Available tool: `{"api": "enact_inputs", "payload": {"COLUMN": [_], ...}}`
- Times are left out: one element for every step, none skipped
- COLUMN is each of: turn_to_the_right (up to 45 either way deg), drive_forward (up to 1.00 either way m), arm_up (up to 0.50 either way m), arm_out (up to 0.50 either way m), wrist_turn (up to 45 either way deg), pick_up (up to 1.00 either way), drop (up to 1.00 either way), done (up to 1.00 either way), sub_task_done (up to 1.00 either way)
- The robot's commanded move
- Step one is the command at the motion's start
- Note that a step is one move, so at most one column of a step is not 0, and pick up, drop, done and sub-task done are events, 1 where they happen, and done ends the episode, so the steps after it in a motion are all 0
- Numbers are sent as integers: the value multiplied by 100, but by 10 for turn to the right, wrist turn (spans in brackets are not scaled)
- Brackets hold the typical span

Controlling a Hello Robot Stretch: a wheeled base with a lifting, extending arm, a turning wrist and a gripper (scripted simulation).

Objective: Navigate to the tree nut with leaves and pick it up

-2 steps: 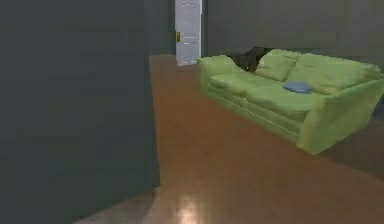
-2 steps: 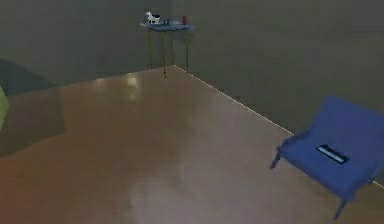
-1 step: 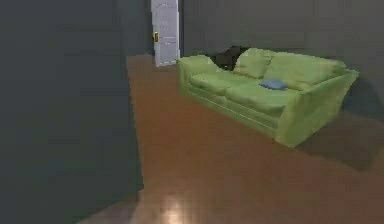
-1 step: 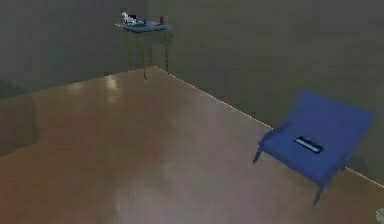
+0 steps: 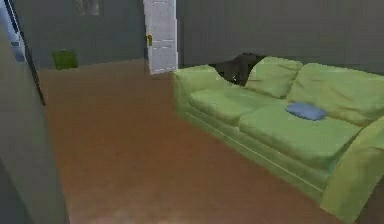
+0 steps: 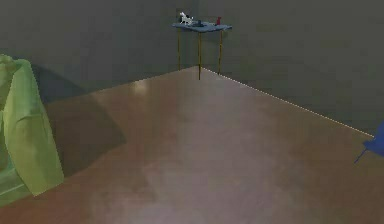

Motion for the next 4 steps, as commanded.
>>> {"api": "enact_inputs", "payload": {"turn_to_the_right": [0,-180,0,-30], "drive_forward": [15,0,100,0], "arm_up": [0,0,0,0], "arm_out": [0,0,0,0], "wrist_turn": [0,0,0,0], "pick_up": [0,0,0,0], "drop": [0,0,0,0], "done": [0,0,0,0], "sub_task_done": [0,0,0,0]}}
